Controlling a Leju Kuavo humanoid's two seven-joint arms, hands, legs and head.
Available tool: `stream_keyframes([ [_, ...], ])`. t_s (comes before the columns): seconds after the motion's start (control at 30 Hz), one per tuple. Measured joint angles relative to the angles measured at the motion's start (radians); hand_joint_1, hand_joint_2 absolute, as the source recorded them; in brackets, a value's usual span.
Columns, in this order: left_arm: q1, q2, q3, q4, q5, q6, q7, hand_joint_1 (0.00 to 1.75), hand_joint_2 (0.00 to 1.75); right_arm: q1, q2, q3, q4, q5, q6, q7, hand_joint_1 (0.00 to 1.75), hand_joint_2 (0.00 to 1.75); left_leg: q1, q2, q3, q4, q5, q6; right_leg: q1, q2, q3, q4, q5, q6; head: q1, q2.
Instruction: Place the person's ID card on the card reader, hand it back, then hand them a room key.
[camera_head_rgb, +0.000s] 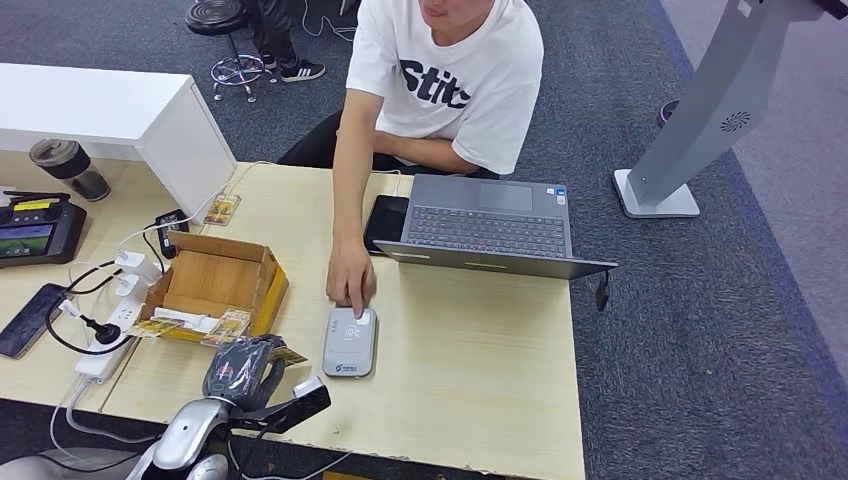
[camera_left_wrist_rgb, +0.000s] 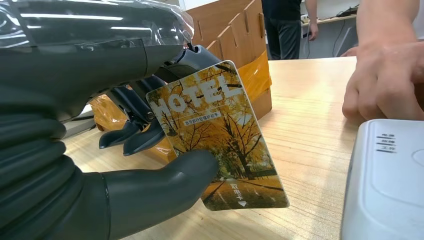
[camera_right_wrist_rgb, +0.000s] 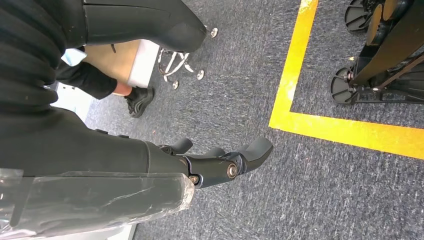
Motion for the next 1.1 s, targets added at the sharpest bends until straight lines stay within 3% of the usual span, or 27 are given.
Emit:
stream_keyframes([
  [1.1, 0.0, 0.0, 0.0, 0.0, 0.0, 0.0, 0.0, 1.75, 1.75, 0.0, 0.0, 0.0, 0.005, 0.0, 0.0, 0.0, 0.0, 1.75, 0.0, 0.0, 0.0, 0.0, 0.0, 0.0, 0.0, 0.0, 0.0, 0.0, 0.0, 0.0, 0.0, 0.0],
])
